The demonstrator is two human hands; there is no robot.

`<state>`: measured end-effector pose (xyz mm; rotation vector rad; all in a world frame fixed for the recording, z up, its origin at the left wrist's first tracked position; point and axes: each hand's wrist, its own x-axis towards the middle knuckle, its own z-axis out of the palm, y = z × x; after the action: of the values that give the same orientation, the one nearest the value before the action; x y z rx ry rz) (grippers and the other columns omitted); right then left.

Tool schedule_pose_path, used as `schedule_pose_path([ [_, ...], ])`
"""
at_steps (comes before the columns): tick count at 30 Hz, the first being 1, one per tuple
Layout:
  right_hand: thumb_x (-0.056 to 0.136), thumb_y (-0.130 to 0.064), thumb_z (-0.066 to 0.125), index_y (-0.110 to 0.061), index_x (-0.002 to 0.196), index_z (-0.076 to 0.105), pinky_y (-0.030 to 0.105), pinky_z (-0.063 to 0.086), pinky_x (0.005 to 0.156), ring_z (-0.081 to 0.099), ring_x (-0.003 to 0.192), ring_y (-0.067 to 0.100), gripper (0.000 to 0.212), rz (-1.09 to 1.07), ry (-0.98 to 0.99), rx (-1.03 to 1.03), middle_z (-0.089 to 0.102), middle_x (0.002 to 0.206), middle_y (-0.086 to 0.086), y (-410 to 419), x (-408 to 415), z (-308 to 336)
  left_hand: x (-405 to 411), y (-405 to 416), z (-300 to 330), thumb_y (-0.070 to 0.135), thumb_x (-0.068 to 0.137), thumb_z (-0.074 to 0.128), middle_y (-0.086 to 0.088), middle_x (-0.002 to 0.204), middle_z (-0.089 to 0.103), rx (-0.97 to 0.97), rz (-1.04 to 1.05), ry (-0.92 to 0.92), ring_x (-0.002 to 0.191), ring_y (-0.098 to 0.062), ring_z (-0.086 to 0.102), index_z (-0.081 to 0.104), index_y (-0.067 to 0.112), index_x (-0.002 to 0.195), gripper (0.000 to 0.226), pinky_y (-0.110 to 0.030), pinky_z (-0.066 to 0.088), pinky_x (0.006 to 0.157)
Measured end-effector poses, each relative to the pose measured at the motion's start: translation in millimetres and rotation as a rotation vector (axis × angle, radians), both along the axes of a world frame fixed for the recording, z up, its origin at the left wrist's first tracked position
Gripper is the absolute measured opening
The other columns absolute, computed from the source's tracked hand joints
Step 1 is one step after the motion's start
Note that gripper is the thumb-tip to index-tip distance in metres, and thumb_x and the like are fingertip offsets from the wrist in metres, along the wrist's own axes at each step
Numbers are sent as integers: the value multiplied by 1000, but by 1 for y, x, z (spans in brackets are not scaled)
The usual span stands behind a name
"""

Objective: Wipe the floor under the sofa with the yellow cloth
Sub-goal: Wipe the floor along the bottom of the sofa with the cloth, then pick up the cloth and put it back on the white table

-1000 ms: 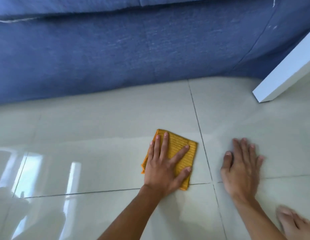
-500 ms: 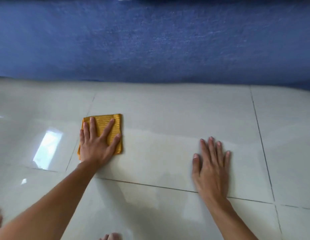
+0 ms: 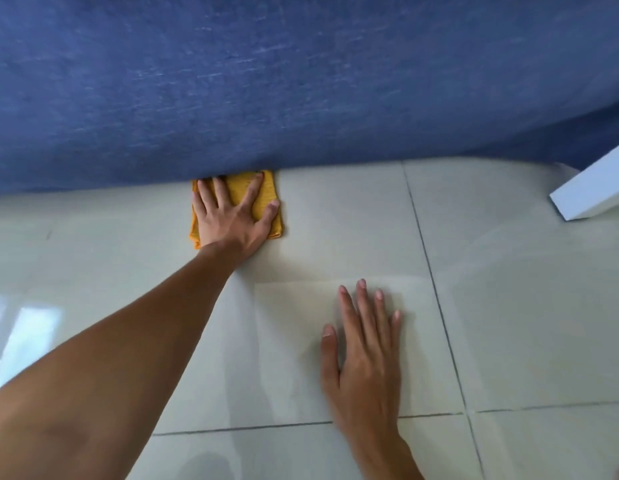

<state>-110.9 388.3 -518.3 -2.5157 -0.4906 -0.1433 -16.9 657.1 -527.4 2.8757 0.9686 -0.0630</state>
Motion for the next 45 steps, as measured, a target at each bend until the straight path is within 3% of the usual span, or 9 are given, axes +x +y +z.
schedule_pose_path([
  [11,94,-37,30,-10,145,48,59,15,122,25,150,34,60,-460,99,-152,36,158,13,-196,52,6,129,-263,5,79,85,7,-20,165,-5,-37,-493,-1,149,-46,-8,5,54,152,72,-58,-6,119],
  [17,94,-34,29,-8,145,47,55,15,123,26,150,31,60,-567,103,-28,39,156,14,-211,31,20,43,-341,7,76,88,23,-21,165,0,-111,-725,-54,150,-45,-4,20,53,151,67,-59,2,120],
  [22,95,-31,38,-12,147,45,49,17,122,31,148,34,56,-513,107,40,39,157,12,-184,28,48,-77,-332,7,74,90,29,-20,165,1,-173,-688,-120,151,-43,-3,21,53,151,65,-60,11,119],
  [24,99,-31,41,-16,151,37,45,20,122,30,147,33,55,-442,174,-117,35,160,10,-208,27,36,-121,-323,9,74,90,31,-20,165,2,-193,-650,-112,151,-43,-2,20,54,151,65,-60,14,118],
  [28,105,-34,28,-31,157,-1,50,31,116,22,150,28,60,-119,671,-692,16,165,-4,-314,24,-2,-181,-314,21,76,90,29,-18,166,2,-227,-588,-17,151,-42,-2,16,55,151,66,-57,9,118],
  [31,101,-40,43,-34,153,28,52,42,106,42,136,29,54,-28,512,-561,41,154,2,-245,23,30,-184,-307,37,72,94,20,-13,166,0,-297,-541,-2,152,-37,-5,15,50,153,64,-51,0,120],
  [34,90,-46,60,-26,120,68,41,51,86,58,107,26,36,16,201,-442,67,116,0,-166,23,62,-161,-286,53,47,99,31,-8,166,15,-320,-467,-3,151,-31,14,28,32,153,57,-42,18,120],
  [38,85,-45,68,-29,115,66,37,48,87,54,107,22,34,-9,310,-491,63,111,-3,-160,14,61,-127,-254,67,16,97,45,-4,159,31,-172,-602,112,145,-28,25,21,19,156,64,-40,27,115],
  [45,92,-23,60,-23,105,64,34,49,89,56,109,22,14,-1,381,-556,70,109,-1,-148,14,66,-116,-254,84,1,89,56,-18,127,50,-57,-667,289,114,-33,49,46,3,132,44,-39,43,94],
])
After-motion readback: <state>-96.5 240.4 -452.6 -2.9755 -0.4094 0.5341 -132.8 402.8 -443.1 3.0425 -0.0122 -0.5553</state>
